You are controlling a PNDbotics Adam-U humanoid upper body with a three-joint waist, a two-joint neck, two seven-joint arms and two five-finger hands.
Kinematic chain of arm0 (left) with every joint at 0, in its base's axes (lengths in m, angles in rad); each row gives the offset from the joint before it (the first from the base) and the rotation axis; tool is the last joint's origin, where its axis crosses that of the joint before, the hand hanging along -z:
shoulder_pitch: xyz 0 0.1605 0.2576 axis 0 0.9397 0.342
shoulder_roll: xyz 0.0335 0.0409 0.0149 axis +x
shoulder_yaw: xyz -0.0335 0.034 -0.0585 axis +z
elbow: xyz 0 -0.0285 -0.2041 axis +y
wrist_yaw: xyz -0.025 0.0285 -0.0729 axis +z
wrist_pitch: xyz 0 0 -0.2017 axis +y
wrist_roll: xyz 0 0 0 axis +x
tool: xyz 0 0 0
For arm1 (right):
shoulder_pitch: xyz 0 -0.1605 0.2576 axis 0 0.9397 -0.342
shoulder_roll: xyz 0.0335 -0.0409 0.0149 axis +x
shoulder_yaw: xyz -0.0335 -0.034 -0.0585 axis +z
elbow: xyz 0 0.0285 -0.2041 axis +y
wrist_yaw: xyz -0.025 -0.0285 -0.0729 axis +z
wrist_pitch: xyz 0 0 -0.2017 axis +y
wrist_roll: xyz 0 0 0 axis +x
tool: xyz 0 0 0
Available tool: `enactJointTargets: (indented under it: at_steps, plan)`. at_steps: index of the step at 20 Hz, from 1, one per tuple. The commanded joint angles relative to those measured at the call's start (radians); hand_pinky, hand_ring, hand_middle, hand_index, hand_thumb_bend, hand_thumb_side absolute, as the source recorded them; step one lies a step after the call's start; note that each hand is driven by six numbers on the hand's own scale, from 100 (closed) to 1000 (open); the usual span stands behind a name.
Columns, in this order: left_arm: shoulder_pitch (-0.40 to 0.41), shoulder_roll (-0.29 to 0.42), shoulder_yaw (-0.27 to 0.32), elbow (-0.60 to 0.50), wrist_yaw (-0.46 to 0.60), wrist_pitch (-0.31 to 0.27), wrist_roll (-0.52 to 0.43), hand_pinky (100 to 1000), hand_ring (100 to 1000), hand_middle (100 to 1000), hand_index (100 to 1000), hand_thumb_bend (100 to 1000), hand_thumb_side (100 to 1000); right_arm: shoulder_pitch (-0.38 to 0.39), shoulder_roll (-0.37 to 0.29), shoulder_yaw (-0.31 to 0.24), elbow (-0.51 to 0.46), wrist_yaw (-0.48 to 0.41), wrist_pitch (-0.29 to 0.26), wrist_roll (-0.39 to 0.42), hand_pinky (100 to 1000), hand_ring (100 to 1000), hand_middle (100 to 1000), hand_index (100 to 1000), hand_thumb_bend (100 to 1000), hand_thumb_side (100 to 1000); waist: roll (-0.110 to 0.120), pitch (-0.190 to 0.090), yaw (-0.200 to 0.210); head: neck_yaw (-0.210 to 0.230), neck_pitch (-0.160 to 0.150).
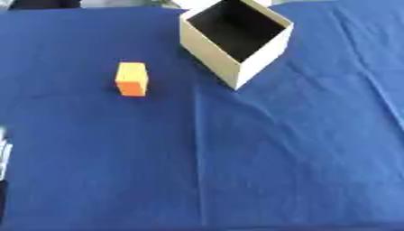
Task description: Pick up objects on the table and place them in the box.
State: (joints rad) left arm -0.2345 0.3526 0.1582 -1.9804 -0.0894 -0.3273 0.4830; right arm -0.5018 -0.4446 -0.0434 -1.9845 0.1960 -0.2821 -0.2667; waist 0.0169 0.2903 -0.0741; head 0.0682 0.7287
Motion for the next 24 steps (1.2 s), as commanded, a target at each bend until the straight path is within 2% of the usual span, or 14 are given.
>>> enactJointTargets:
  at_steps: [1,4,8,13,16,19,22,23,24]
  plan:
    - [-0.005,0.026,0.008,-0.02,-0.006,0.001,-0.005,473,589,659,715,179,630,-0.015,-0.024,-0.007,-0.016,-0.002,0.0,0.002,780,710,639,756,100,804,0.0,-0.014,0.0,0.001,0.004]
    - [-0.006,0.064,0.002,-0.02,-0.013,0.007,-0.014,472,588,661,717,181,630,-0.015,-0.026,-0.007,-0.016,-0.002,0.0,0.002,780,710,639,756,100,804,0.001,-0.014,-0.002,-0.001,0.009]
    - [-0.033,0.148,-0.026,-0.02,-0.046,0.027,-0.041,470,586,662,721,185,631,-0.012,-0.036,-0.006,-0.016,-0.001,0.0,0.003,780,710,639,757,100,804,0.009,-0.015,-0.001,-0.001,0.014]
    - [-0.099,0.268,-0.087,-0.02,-0.102,0.097,-0.106,465,580,663,730,178,629,-0.009,-0.047,-0.003,-0.016,0.0,0.0,0.005,780,709,638,757,100,801,0.02,-0.017,0.003,-0.008,0.01]
    - [-0.151,0.338,-0.135,0.004,-0.127,0.14,-0.147,467,581,666,738,206,653,-0.009,-0.053,-0.002,-0.016,0.001,0.001,0.007,780,709,638,757,100,805,0.023,-0.017,0.006,-0.015,0.007]
    - [-0.177,0.412,-0.133,0.011,-0.108,0.185,-0.185,467,581,666,738,206,653,-0.011,-0.05,-0.002,-0.016,0.0,0.001,0.007,780,709,638,757,100,805,0.019,-0.016,0.004,-0.013,0.005]
    - [-0.177,0.491,-0.116,-0.012,-0.062,0.234,-0.185,467,581,666,738,206,653,-0.014,-0.045,-0.001,-0.016,-0.002,0.0,0.008,780,709,638,757,100,805,0.015,-0.015,-0.001,-0.007,0.003]
    - [-0.18,0.512,-0.116,-0.012,-0.051,0.25,-0.184,477,588,677,768,259,698,-0.015,-0.046,0.001,-0.016,-0.003,0.0,0.009,780,708,637,757,100,807,0.017,-0.013,-0.004,-0.007,0.002]
    - [-0.195,0.534,-0.129,0.0,-0.052,0.266,-0.191,481,592,682,775,271,705,-0.019,-0.052,0.005,-0.016,-0.003,-0.001,0.013,780,708,637,757,100,807,0.023,-0.011,-0.01,-0.012,-0.003]
